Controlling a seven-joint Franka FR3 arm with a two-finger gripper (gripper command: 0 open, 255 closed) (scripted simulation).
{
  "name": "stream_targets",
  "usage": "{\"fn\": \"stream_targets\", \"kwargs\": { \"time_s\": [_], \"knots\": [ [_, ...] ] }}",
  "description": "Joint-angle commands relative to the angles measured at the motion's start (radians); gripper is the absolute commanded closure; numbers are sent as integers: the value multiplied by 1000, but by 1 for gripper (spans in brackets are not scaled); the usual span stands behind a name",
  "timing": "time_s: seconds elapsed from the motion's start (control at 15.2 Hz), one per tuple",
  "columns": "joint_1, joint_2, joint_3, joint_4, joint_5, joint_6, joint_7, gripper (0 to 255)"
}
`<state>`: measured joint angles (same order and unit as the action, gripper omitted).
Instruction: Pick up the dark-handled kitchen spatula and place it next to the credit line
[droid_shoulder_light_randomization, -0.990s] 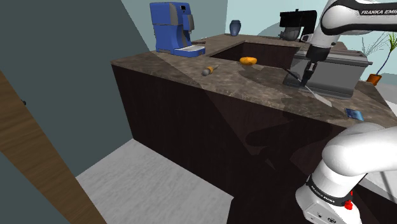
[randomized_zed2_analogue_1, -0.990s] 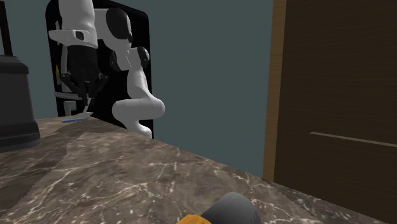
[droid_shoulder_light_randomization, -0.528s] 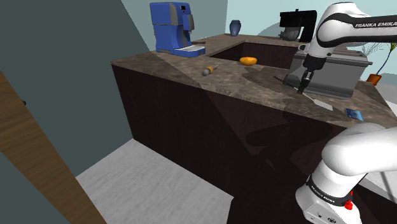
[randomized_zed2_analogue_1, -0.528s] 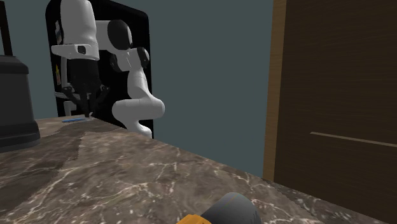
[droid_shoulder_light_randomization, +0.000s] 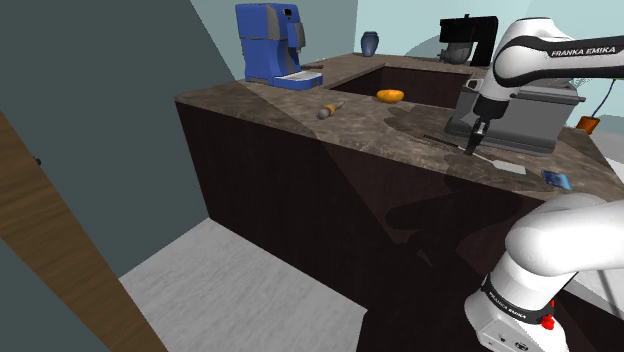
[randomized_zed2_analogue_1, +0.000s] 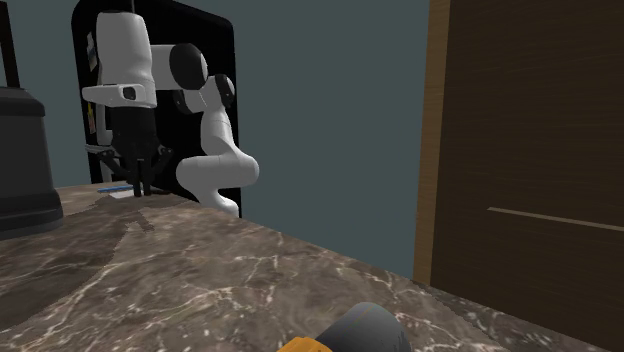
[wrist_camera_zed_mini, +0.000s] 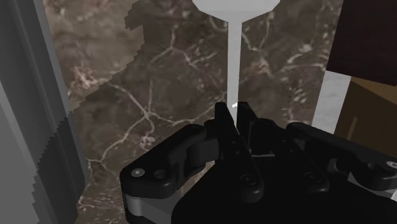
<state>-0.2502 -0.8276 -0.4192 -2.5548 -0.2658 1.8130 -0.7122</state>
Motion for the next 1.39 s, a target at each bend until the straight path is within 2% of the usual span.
{"fn": "stream_targets", "kwargs": {
  "time_s": [0.0,0.13,0.2,0.53,0.79,1.32],
  "knots": [
    [0,0,0,-1,0,1,0,255],
    [0,0,0,-1,0,1,0,255],
    [0,0,0,-1,0,1,0,0],
    [0,0,0,-1,0,1,0,0],
    [10,2,28,125,25,-123,-6,0],
    [10,2,28,125,25,-123,-6,0]
  ]
}}
